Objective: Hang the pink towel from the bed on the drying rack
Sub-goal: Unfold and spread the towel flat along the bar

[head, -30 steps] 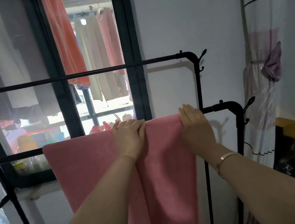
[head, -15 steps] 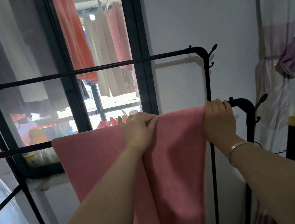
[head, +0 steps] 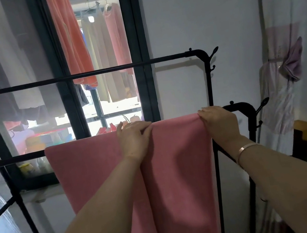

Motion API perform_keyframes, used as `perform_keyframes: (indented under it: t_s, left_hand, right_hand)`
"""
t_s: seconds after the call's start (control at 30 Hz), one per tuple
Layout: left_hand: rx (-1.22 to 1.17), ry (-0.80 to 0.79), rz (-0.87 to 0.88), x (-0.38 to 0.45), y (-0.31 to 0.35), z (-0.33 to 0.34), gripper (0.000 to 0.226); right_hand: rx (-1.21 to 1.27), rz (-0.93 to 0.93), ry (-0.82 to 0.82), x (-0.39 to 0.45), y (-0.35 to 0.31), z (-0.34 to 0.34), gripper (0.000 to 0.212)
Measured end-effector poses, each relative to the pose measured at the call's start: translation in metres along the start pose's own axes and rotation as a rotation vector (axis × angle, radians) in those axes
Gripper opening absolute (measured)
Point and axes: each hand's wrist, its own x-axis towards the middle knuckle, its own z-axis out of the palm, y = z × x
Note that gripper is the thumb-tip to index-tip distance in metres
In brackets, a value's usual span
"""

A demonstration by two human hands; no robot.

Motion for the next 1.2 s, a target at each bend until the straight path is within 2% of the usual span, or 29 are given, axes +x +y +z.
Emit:
perform_keyframes:
  t_s: [0.07, 0.17, 0.33, 0.4, 0.47, 0.53, 0.63, 0.8, 1.03, 1.2]
  left_hand:
    - [0.026, 0.019, 0.028, 0.006, 0.005, -0.003, 0.014]
    - [0.044, 0.02, 0.07, 0.016, 0.019, -0.004, 0.015]
    - [0.033, -0.012, 0.021, 0.009, 0.034, 0.016, 0.021]
    - [0.126, -0.025, 0.052, 0.004, 0.032, 0.024, 0.026]
    - [0.23, -0.041, 0.094, 0.002, 0.029, 0.026, 0.03]
    - [0.304, -0.061, 0.128, 0.001, 0.024, 0.026, 0.032]
    - [0.366, -0.097, 0.221, -0.002, 0.016, 0.024, 0.032]
    - [0.411, -0.13, 0.337, -0.005, 0.001, 0.018, 0.04]
    - [0.464, -0.15, 0.297, -0.011, -0.008, 0.008, 0.041]
    - [0.495, -0.169, 0.232, -0.016, -0.008, 0.006, 0.057]
  right_hand:
    - [0.037, 0.058, -0.072, 0.008, 0.003, -0.004, 0.014]
    - [0.043, 0.17, -0.14, 0.022, 0.011, -0.008, 0.022]
    - [-0.028, 0.273, -0.186, 0.027, 0.016, -0.006, 0.017]
    - [0.022, 0.191, -0.077, 0.02, 0.013, -0.003, 0.016]
    - [0.042, 0.048, 0.018, 0.006, 0.006, 0.004, 0.027]
    - [0.054, -0.036, -0.029, -0.007, 0.002, 0.015, 0.04]
    - [0.07, 0.001, -0.079, -0.017, 0.002, 0.023, 0.046]
    - [0.007, 0.014, -0.065, -0.024, 0.003, 0.022, 0.052]
    - [-0.049, 0.108, -0.129, -0.012, -0.002, 0.017, 0.044]
    - [-0.08, 0.22, -0.299, -0.011, -0.016, 0.016, 0.062]
